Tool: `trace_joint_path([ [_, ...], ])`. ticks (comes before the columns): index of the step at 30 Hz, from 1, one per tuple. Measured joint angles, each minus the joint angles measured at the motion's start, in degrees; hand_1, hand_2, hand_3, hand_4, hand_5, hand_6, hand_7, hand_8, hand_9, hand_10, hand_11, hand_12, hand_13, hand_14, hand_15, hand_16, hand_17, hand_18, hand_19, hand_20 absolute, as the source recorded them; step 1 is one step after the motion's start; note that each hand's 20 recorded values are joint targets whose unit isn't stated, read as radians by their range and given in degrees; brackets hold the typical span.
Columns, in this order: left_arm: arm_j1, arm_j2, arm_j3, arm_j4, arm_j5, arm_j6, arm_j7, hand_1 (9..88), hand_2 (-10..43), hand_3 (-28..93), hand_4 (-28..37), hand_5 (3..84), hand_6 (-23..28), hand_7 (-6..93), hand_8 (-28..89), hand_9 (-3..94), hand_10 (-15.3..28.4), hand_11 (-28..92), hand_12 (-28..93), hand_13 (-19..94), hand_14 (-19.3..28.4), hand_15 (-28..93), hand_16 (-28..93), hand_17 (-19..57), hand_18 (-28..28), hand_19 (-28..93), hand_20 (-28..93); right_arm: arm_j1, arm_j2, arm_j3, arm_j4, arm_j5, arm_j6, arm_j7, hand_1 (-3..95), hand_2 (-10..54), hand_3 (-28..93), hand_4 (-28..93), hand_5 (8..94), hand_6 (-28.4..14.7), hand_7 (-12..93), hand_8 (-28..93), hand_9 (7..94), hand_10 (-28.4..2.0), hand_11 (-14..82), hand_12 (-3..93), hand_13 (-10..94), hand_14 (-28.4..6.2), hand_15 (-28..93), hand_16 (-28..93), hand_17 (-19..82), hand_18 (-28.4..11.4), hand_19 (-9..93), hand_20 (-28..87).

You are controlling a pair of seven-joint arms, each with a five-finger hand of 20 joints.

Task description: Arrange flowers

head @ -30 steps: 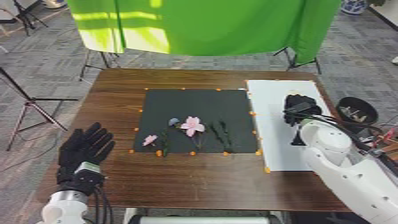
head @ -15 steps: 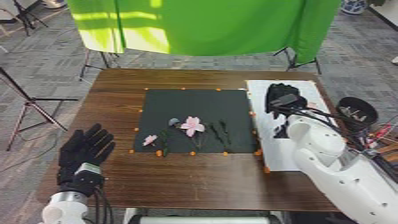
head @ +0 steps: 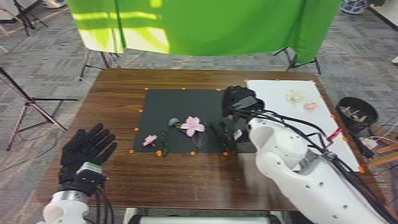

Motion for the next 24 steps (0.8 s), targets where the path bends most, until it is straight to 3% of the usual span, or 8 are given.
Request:
trace_joint_path([
  [15, -0.6, 0.02, 0.25, 0.16, 0.13, 0.0, -0.73, 30.7, 17.0, 71, -28.3, 46.3, 11.3, 19.9, -10, 41.4, 17.3, 35, 12, 30, 18.8, 53, -11, -6.1, 17.0, 44, 10, 0.1, -4.0, -2.9, 1.6, -0.5, -0.5, 0.6, 62.3, -8.4, 72, -28, 78.7, 1.9, 19, 2, 90.6, -9.2, 9.5, 38.1, 78, -5.6, 28, 43, 32, -17.1, 73, 32],
  [24, -0.6, 0.02, 0.82, 0.19, 0.13, 0.02, -0.8, 30.7, 16.9, 71, -28.3, 46.3, 11.3, 20.0, -10, 41.5, 17.3, 35, 12, 30, 18.8, 53, -11, -6.1, 16.9, 44, 10, 0.7, -7.2, -5.3, 5.6, -3.7, -0.6, 0.7, 62.3, -8.2, 72, -28, 78.2, 2.0, 18, 2, 90.3, -9.2, 9.1, 37.5, 78, -5.7, 27, 43, 32, -17.1, 73, 32],
])
